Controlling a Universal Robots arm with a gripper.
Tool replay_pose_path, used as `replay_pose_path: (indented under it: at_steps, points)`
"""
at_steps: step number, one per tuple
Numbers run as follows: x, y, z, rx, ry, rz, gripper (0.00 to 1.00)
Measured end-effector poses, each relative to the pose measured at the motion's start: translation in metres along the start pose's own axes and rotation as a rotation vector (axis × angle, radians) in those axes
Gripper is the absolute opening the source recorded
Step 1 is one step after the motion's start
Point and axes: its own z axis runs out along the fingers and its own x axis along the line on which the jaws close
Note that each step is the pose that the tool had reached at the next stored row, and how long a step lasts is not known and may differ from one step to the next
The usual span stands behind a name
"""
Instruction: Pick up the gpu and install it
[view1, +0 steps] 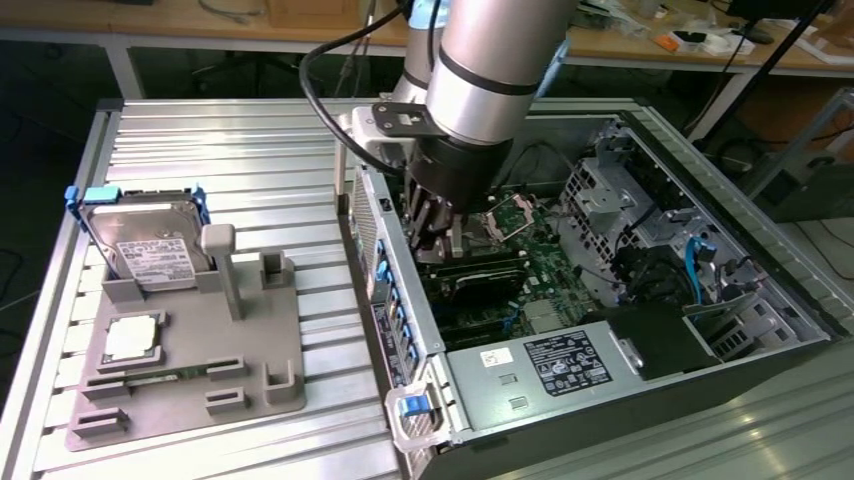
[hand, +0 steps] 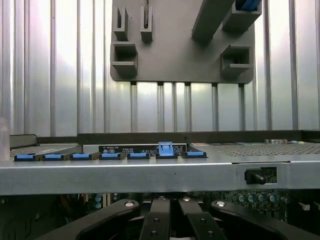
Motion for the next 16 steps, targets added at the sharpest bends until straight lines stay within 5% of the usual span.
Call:
replay_pose_path:
  at_steps: [5, 16]
  points:
    - [0.0, -0.011, -0.0052, -0.0005, 0.0013, 0.0, 0.11]
    - [0.0001, -0.0114, -0.0053, -0.0007, 0.0015, 0.0, 0.11]
